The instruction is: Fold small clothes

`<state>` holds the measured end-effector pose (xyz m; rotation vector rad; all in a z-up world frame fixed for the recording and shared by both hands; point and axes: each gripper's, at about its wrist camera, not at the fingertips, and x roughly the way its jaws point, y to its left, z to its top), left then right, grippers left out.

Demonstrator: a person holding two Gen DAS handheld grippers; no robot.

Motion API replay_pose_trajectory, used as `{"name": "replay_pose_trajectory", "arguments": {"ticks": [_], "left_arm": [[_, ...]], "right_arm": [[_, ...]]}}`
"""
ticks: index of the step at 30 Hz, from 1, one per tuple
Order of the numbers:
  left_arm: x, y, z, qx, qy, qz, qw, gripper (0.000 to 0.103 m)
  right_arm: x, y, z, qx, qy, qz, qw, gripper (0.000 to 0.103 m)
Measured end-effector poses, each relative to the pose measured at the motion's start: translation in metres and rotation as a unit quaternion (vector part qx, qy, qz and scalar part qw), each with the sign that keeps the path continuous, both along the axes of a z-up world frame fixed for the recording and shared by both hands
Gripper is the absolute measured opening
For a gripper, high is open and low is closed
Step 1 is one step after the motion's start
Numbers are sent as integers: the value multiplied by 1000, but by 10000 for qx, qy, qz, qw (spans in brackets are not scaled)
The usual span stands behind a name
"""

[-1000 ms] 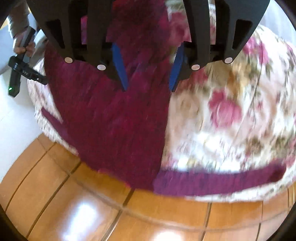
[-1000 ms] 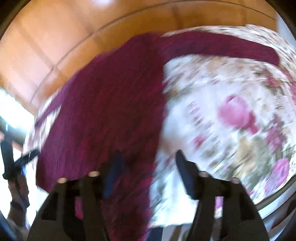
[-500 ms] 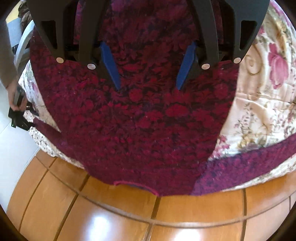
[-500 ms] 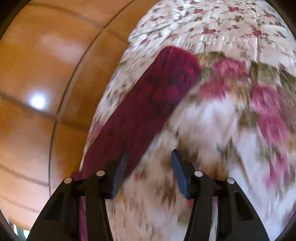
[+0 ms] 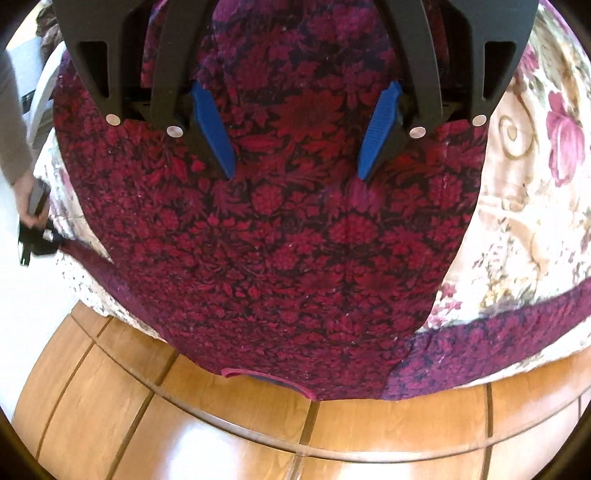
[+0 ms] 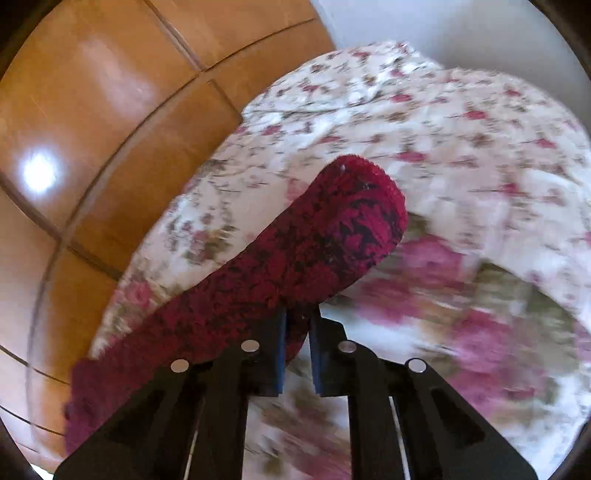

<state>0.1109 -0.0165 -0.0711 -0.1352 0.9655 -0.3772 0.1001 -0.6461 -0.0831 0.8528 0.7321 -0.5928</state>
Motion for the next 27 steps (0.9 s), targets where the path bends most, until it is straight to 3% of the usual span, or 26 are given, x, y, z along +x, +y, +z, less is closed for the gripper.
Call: {"name": "replay_pose_trajectory", "arguments": {"ticks": [4, 11, 18, 22, 27], "left_arm": [[-2, 3, 2, -65, -8, -7, 10000, 67], [4, 21, 14, -788, 130, 156, 9967, 67], [14, 33, 24, -954, 205, 175, 9951, 67], [24, 43, 26, -1137, 303, 336, 9925, 67], [37, 55, 35, -1314, 93, 526, 9899, 67]], "right_arm": [[-2, 5, -6, -88, 210, 39, 9997, 9], [40, 62, 69, -1173, -4, 834, 9896, 9], [101, 190, 118, -1913, -428, 2406, 9506, 9], [133, 277, 117, -1852, -605, 3283, 9243, 9], [159, 371, 103, -1732, -639, 4151, 8908, 9]]}}
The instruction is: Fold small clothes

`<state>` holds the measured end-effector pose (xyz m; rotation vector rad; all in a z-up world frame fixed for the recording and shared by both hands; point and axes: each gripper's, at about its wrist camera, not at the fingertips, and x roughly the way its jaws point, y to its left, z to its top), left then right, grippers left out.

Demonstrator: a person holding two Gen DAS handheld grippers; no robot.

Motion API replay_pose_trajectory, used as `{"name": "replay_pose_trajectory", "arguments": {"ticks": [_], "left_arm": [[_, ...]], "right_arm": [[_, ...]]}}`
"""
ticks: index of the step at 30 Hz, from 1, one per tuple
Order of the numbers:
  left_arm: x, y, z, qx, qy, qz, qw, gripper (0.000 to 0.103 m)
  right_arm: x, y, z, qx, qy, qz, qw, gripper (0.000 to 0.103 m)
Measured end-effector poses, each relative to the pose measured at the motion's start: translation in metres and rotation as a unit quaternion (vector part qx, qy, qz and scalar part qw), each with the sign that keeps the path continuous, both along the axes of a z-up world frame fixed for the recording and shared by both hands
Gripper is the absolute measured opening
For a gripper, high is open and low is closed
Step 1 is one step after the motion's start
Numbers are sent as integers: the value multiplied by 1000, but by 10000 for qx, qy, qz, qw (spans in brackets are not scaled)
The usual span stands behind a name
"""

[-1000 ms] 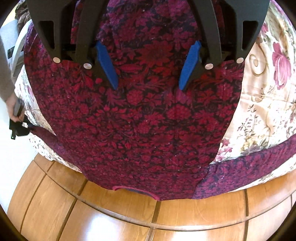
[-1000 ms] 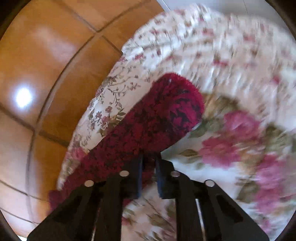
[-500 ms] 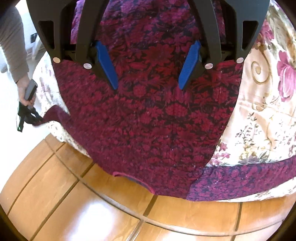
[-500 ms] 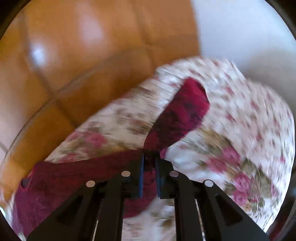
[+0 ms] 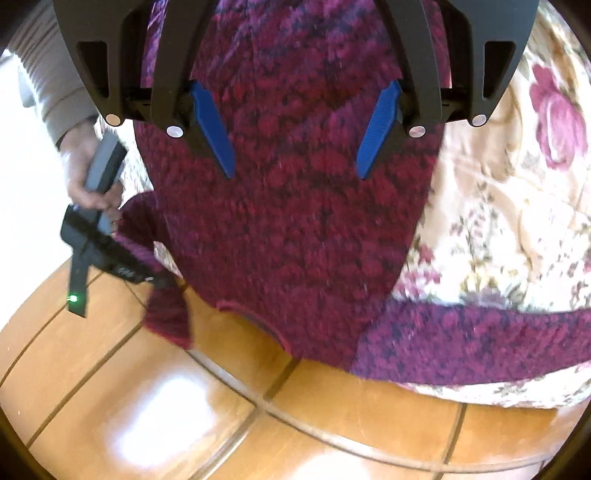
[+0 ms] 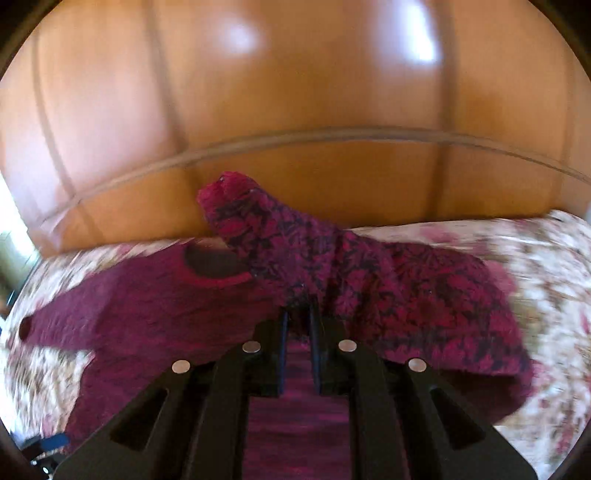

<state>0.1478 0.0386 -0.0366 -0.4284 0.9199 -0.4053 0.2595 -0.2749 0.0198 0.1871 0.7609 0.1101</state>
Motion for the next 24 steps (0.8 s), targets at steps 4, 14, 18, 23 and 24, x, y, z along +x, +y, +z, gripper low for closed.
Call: {"name": "replay_pose_trajectory", "arguments": {"ticks": [4, 14, 18, 23, 24], "left_arm": [[19, -1, 5, 8, -57, 9, 10000, 67], [74, -12, 5, -366, 162, 16, 9992, 67], [92, -30, 3, -217, 190, -63, 9996, 67], [108, -52, -1, -370, 312, -265, 9985, 67], [113, -56, -2, -432, 341, -297, 9980, 66]], "right_arm": [[15, 50, -18, -93, 209, 508, 9984, 26], [-31, 26, -5, 386, -90, 341, 9986, 82], [-61, -8, -14, 743, 22, 95, 9972, 87], [-82, -52, -38, 1100, 232, -382, 9929, 90], [-82, -57, -42, 1174, 275, -460, 9916, 90]]}}
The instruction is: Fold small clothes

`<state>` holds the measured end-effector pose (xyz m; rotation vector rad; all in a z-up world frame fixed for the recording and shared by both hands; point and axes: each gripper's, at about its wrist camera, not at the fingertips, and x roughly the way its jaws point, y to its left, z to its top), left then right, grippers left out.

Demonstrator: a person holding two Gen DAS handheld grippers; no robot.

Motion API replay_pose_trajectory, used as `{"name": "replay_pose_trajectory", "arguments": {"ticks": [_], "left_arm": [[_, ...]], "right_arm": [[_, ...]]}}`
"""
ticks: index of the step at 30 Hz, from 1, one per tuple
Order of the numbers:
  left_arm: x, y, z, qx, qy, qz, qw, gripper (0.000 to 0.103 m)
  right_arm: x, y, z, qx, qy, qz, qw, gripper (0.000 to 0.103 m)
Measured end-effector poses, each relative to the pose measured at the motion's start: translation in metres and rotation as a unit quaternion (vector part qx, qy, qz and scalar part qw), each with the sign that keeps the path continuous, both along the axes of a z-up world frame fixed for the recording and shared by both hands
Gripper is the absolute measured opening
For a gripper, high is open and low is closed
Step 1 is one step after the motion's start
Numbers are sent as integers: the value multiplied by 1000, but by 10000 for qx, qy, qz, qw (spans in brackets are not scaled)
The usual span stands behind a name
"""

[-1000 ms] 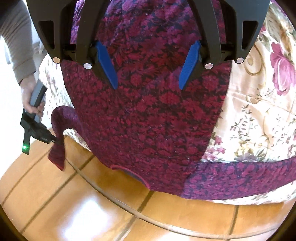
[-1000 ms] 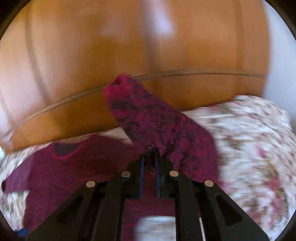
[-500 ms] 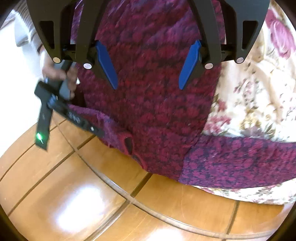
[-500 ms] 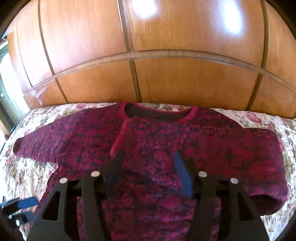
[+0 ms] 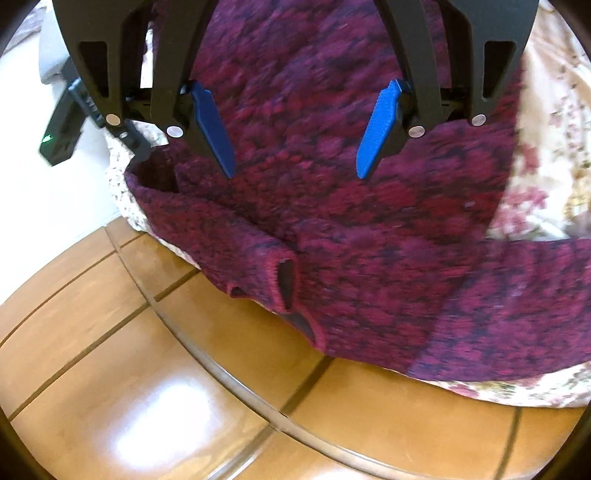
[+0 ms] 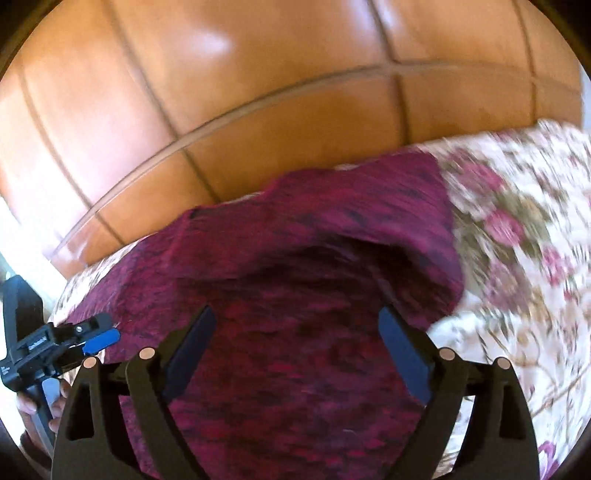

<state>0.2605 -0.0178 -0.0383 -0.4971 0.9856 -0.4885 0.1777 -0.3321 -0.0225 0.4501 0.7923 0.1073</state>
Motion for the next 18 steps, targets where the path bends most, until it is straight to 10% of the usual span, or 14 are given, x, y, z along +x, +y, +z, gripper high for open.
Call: {"name": "replay_pose_trajectory", "arguments": {"ticks": [13, 15, 18], "left_arm": [[74, -48, -11, -101, 428, 47, 9990, 55], [81, -55, -14, -12, 453, -15, 9990, 27], [81, -60, -6, 105, 154, -30, 9998, 11]], "right_arm": [[16, -32, -15, 539, -126, -490, 9973, 90], [19, -37, -17, 667, -134, -561, 9961, 90], [24, -38, -20, 698, -139, -592, 9957, 90]]}}
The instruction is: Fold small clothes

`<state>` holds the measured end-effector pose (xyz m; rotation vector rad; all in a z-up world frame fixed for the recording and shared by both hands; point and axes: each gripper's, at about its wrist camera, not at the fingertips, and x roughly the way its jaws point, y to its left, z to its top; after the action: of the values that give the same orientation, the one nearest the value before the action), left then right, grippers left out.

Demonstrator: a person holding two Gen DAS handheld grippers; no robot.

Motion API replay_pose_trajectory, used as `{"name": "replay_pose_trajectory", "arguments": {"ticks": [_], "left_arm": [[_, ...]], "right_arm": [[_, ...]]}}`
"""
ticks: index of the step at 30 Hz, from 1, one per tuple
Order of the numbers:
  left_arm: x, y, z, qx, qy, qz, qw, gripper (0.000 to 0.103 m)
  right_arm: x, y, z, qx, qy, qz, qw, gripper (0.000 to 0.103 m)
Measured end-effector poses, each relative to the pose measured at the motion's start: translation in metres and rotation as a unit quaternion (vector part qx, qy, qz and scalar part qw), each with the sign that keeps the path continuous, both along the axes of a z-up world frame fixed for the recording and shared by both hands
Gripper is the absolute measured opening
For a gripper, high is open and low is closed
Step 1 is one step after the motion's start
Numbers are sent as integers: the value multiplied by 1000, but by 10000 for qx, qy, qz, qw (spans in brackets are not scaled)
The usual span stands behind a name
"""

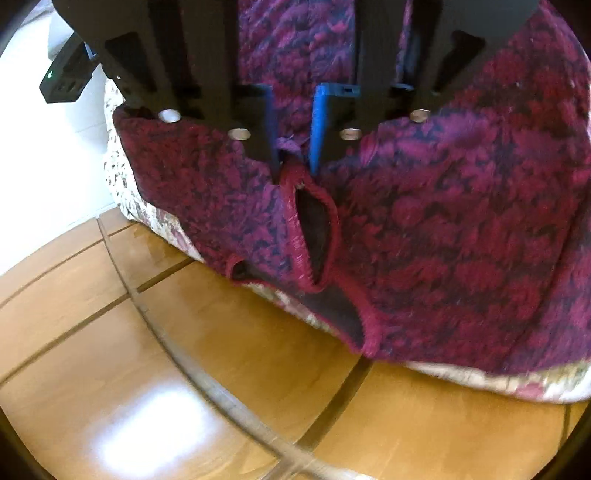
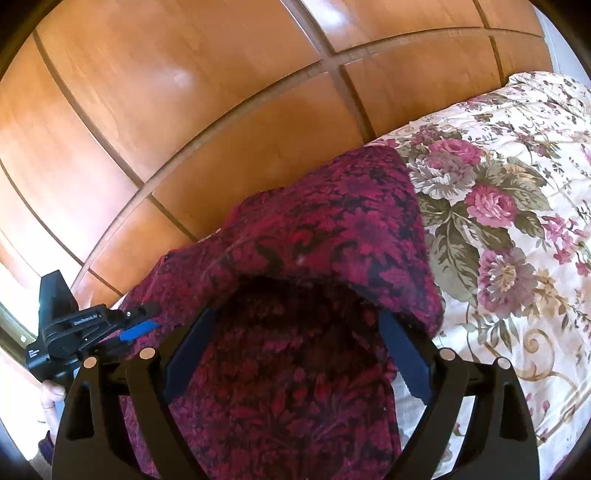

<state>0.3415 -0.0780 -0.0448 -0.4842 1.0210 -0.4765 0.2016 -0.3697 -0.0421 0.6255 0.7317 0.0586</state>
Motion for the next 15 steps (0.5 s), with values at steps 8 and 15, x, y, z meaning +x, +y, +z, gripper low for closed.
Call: {"name": "replay_pose_trajectory", "arguments": {"ticks": [8, 15], "left_arm": [[-18, 45, 29, -165, -551, 548, 9968, 10], [-23, 91, 18, 287, -567, 1130, 9916, 10]], "right_arm": [[6, 5, -6, -49, 5, 121, 9999, 90], [16, 27, -11, -64, 121, 603, 9981, 96]]}}
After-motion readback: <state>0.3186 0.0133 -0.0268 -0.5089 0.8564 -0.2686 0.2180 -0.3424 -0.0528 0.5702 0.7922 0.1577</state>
